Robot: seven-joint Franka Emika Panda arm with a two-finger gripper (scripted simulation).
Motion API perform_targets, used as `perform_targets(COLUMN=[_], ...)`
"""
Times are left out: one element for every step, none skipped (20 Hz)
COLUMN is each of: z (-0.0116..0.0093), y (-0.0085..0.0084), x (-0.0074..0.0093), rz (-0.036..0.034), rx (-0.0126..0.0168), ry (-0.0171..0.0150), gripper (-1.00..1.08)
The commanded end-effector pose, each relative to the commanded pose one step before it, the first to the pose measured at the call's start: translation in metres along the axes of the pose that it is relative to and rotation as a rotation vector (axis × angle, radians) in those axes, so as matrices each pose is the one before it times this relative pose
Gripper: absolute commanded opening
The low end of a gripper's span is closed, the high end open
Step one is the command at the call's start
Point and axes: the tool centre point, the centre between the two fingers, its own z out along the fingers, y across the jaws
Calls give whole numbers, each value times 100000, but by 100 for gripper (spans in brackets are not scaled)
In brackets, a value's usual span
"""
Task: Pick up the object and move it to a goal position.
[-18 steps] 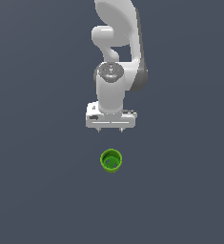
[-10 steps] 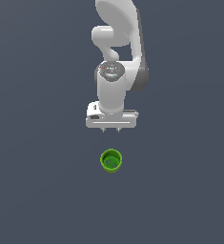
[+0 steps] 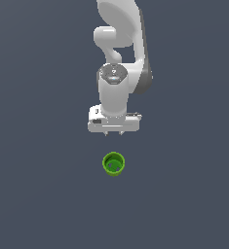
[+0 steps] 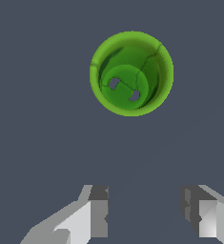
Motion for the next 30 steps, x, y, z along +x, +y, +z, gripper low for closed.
perform_targets(z=[134,66,73,80,87,94,100,107,114,120,127,131,131,130,129,128,126,125,123,121,119,117,115,112,110,107,104,101,98,94], y=[-14,-7,-6,-4,-2,1,5,9,14,21,28,36,43,51,58,65,72,80,87,94,101,108,115,122,129,135,142,149,155,161], x=[243,128,140,153,166,178,190,202,214,226,237,245,244,241,238,235,232,229,225,221,217,213,208,204,199,193,188,182,176,170], rz=[-2165,-1126,-1240,-1354,-1467,-1581,-1692,-1805,-1917,-2027,-2137,-2223,-2229,-2224,-2219,-2213,-2208,-2202,-2196,-2190,-2184,-2178,-2172,-2166,-2159,-2153,-2147,-2140,-2133,-2127], rx=[485,258,289,321,355,389,425,462,501,540,581,616,629,638,646,653,659,664,668,671,673,674,674,672,670,666,661,655,648,640], ry=[-85,-31,-30,-27,-22,-15,-6,5,19,37,57,81,104,127,151,175,200,225,251,277,304,331,358,385,413,441,469,497,525,554], gripper=[28,28,28,28,28,28,28,28,28,28,28,28,28,28,28,28,28,28,28,28,28,28,28,28,28,28,28,28,28,28])
